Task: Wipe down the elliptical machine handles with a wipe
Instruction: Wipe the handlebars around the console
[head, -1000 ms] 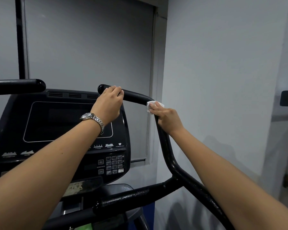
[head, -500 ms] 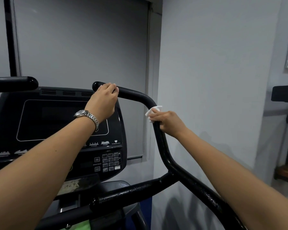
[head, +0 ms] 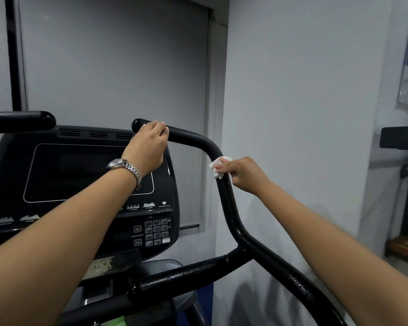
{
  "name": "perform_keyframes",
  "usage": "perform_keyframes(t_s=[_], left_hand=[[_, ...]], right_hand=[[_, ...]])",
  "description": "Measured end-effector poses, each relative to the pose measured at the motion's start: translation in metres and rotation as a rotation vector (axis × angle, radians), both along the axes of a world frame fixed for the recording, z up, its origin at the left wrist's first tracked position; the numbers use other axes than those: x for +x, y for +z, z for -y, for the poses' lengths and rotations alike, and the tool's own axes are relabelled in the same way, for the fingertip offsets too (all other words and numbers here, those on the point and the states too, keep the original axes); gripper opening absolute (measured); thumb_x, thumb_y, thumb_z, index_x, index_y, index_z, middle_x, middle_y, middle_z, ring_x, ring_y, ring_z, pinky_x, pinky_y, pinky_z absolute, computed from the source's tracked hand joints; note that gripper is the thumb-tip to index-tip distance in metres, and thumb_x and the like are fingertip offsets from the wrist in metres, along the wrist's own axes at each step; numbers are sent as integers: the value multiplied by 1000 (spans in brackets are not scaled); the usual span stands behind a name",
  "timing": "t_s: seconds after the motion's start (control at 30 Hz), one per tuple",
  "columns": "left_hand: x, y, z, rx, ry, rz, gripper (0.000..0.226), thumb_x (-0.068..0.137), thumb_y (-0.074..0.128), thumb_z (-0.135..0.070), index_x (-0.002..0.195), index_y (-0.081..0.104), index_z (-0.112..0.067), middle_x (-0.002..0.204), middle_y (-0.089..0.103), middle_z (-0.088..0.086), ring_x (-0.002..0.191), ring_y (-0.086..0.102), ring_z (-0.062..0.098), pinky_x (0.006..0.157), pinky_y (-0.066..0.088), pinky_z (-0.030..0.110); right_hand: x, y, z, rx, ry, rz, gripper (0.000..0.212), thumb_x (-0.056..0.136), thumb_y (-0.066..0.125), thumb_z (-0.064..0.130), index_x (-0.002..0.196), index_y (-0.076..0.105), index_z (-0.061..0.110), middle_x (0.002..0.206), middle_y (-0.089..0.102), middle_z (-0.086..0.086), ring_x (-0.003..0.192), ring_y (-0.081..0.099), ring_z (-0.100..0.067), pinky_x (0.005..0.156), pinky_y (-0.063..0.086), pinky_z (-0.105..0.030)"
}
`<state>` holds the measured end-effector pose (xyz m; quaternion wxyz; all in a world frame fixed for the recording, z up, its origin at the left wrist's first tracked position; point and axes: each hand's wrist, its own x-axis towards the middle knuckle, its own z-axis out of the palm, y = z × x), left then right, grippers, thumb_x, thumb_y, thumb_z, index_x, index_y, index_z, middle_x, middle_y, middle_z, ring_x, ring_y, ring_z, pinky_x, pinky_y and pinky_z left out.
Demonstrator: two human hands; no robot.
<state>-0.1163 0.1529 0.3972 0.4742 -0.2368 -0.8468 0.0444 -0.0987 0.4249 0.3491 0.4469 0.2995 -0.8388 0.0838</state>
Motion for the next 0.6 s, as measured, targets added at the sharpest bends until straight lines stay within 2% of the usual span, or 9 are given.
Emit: perform_keyframes(t_s=[0.03, 0.1, 0.2, 0.27, 0.37, 0.4, 0.43, 0.5, 0.6], left_hand=[[0, 0, 0, -1, -2, -2, 49, 84, 52, 1, 132, 43, 9, 128, 48, 20, 124, 41, 34, 100, 41, 43], [0, 0, 0, -6, -5, -11, 50, 84, 53, 0, 132, 43, 9, 128, 48, 20, 125, 41, 34, 100, 41, 43], [-3, 0, 2, -17, -7, -26, 50, 82, 54, 1, 130, 44, 10, 126, 49, 21, 123, 43, 35, 102, 41, 43], [-6, 0, 2, -30, -7, -32, 50, 81, 55, 2, 129, 45, 11, 125, 50, 22, 122, 43, 36, 104, 41, 45], [-9, 0, 2, -44, 1, -37, 51, 81, 54, 0, 130, 44, 10, 127, 48, 21, 123, 42, 35, 106, 39, 45], [-9, 0, 3, -47, 3, -37, 51, 82, 53, 0, 131, 43, 9, 128, 47, 20, 124, 41, 34, 106, 38, 45], [-9, 0, 3, -46, 1, -36, 52, 82, 53, 0, 132, 43, 9, 129, 46, 20, 125, 40, 34, 107, 38, 45], [-9, 0, 4, -49, -3, -39, 51, 82, 53, 1, 131, 43, 9, 129, 46, 20, 125, 40, 35, 106, 38, 45], [-11, -1, 5, -70, 16, -47, 52, 81, 56, 2, 130, 44, 11, 128, 47, 22, 124, 42, 36, 105, 39, 47]], right_hand=[[-3, 2, 4, -24, 6, -9, 24, 79, 56, -3, 83, 77, 9, 95, 75, 4, 88, 65, -7, 78, 52, -19], [-14, 1, 9, -44, -47, 1, 24, 80, 64, -4, 87, 78, 14, 99, 74, 7, 82, 69, -10, 80, 54, -26], [-15, -10, 2, -3, -123, 99, 32, 77, 64, -4, 91, 78, 20, 94, 75, 6, 83, 71, -23, 77, 56, -32], [0, -13, -2, 23, -90, 99, 31, 74, 58, -3, 89, 78, 16, 95, 75, 5, 88, 71, -21, 77, 54, -26], [8, -6, 1, -31, 7, 89, 30, 73, 48, -1, 79, 77, 6, 93, 75, 2, 91, 66, -3, 77, 46, -7], [2, -5, 5, -48, 7, 93, 27, 75, 50, -4, 76, 75, 6, 93, 75, 3, 91, 64, 0, 79, 45, -6], [-6, -5, 8, -59, -12, 102, 26, 77, 53, -7, 77, 75, 8, 94, 74, 6, 89, 65, -1, 80, 48, -13], [-17, -12, 9, -55, -102, 124, 33, 76, 57, -10, 86, 77, 15, 95, 74, 7, 88, 69, -16, 80, 54, -30], [-6, -25, -3, 71, -128, 167, 36, 73, 61, -9, 91, 78, 18, 96, 75, 7, 84, 70, -24, 74, 55, -35]])
